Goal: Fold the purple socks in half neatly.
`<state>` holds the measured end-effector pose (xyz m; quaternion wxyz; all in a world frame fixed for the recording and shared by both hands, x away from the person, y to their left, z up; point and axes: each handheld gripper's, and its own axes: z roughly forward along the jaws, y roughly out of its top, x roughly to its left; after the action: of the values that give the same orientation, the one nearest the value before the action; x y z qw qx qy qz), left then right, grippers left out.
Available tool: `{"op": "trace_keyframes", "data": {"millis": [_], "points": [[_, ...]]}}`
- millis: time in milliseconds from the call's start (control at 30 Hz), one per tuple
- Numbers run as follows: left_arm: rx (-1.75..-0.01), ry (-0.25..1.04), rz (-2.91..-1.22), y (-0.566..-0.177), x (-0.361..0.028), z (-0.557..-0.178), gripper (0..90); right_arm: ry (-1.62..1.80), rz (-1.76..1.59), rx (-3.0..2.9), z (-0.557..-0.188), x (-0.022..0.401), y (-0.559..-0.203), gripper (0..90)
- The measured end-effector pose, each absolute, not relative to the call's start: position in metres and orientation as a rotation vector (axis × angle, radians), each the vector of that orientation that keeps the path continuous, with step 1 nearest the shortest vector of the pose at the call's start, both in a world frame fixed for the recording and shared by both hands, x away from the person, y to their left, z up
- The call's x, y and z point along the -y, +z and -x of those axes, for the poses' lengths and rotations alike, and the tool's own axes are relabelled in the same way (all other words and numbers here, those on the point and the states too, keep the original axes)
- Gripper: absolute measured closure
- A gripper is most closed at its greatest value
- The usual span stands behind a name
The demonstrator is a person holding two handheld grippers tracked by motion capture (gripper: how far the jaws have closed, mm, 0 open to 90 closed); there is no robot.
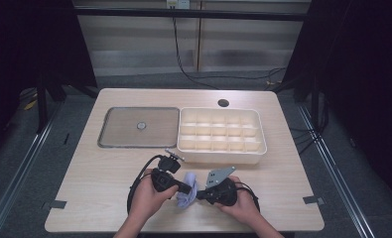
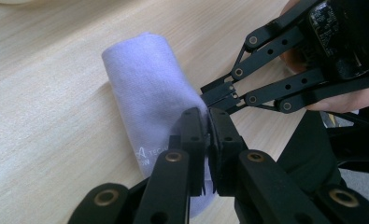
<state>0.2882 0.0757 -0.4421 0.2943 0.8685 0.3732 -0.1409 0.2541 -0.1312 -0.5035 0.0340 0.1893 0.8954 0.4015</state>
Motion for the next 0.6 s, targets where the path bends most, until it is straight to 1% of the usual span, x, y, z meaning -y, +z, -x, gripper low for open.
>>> {"op": "trace_keyframes", "data": {"millis": [600], "points": [[-0.993, -0.352, -2.333, -0.4505, -0.0655, -0.2868, 85.6, 1.217, -0.563, -2.761, -0.2533, 0.1304, -0.5027, 90.0]]}}
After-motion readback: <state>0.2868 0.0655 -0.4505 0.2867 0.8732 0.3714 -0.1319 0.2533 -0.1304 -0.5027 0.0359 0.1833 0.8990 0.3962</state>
